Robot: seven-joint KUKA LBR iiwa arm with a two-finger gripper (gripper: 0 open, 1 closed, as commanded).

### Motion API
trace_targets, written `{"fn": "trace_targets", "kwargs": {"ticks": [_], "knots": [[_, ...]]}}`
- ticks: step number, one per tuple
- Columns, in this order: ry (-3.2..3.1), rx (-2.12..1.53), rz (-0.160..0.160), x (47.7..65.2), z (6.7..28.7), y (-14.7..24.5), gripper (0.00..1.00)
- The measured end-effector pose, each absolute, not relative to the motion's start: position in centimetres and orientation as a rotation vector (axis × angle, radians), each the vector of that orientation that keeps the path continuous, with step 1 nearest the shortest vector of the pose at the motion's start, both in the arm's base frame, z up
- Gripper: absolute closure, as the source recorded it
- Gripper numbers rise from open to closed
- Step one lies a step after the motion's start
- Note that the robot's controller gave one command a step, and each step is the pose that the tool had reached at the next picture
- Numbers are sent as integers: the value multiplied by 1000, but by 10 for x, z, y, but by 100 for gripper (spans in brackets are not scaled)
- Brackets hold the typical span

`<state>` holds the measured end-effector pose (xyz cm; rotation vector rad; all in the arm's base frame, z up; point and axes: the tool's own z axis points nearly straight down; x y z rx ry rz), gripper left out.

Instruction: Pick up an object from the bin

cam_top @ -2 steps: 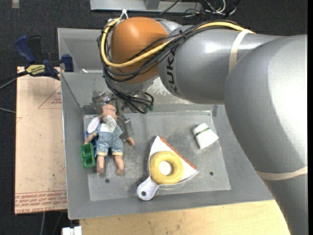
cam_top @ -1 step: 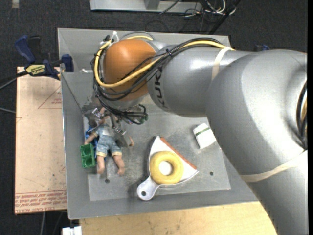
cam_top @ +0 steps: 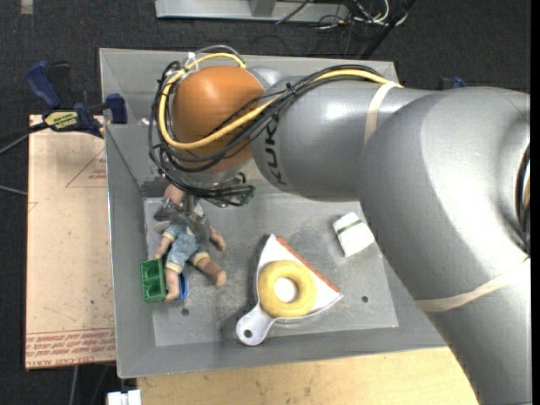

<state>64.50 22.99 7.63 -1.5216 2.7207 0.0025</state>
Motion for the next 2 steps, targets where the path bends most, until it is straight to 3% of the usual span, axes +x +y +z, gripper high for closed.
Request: {"fn": "trace_targets", "kwargs": {"ticks": [2], "knots": [[2722,-1522,3,644,80,230,100]]}}
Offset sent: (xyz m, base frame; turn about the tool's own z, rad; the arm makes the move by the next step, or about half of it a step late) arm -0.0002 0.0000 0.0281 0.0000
